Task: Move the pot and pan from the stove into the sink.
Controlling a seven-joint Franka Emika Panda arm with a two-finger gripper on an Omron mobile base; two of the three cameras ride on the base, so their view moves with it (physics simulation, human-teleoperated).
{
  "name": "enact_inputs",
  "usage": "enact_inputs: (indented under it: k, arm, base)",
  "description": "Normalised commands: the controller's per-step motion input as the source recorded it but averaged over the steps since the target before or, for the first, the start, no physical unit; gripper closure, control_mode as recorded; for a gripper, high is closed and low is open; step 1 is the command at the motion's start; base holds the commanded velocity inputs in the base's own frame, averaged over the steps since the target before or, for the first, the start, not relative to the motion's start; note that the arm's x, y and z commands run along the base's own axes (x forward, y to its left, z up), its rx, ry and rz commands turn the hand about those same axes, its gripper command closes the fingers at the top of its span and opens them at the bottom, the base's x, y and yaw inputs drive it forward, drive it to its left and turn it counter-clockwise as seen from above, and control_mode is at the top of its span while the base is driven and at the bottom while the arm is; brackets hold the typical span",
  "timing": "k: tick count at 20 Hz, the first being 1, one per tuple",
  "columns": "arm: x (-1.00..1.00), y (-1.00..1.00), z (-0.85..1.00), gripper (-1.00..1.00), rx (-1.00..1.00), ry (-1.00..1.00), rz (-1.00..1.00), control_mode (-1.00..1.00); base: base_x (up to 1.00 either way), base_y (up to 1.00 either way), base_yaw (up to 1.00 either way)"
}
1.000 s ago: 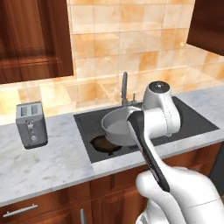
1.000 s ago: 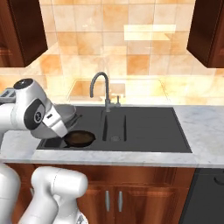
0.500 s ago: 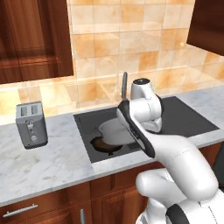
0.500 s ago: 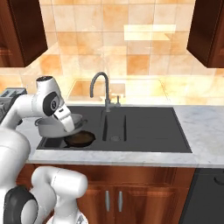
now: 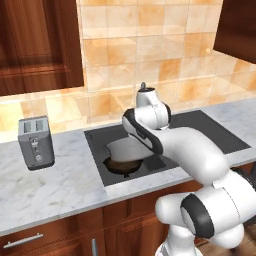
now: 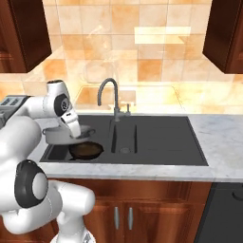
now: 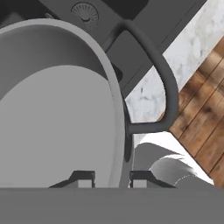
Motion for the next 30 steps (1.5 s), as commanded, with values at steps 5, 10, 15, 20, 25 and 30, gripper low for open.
enact_inputs:
  k: [5,10,15,20,25,30]
  arm:
    - [0.00,-0.09,-0.07,1.00,0.14,0.00,0.02,-1.00]
    - [0.00,-0.20,-0.11,1.00,0.30,0.00,0.02,-1.00]
    - [0.00,-0.08,-0.08,1.00,0.22,-0.01,0.01,-1.00]
    - [0.01,0.05,0.00,1.00,0.01,0.00,0.00,-1.00]
    - [0.25,0.19,-0.13,1.00,0.00,0.01,0.00,-1.00]
    - [0.31,0.13,-0.27,1.00,-0.01,0.07,0.00,-1.00]
  base:
    - [0.00,0.00,0.00]
    - [0.00,0.00,0.00]
    - [0.00,0.00,0.00]
    - [0.00,0.00,0.00]
    - [0.00,0.00,0.00]
    - [0.00,0.00,0.00]
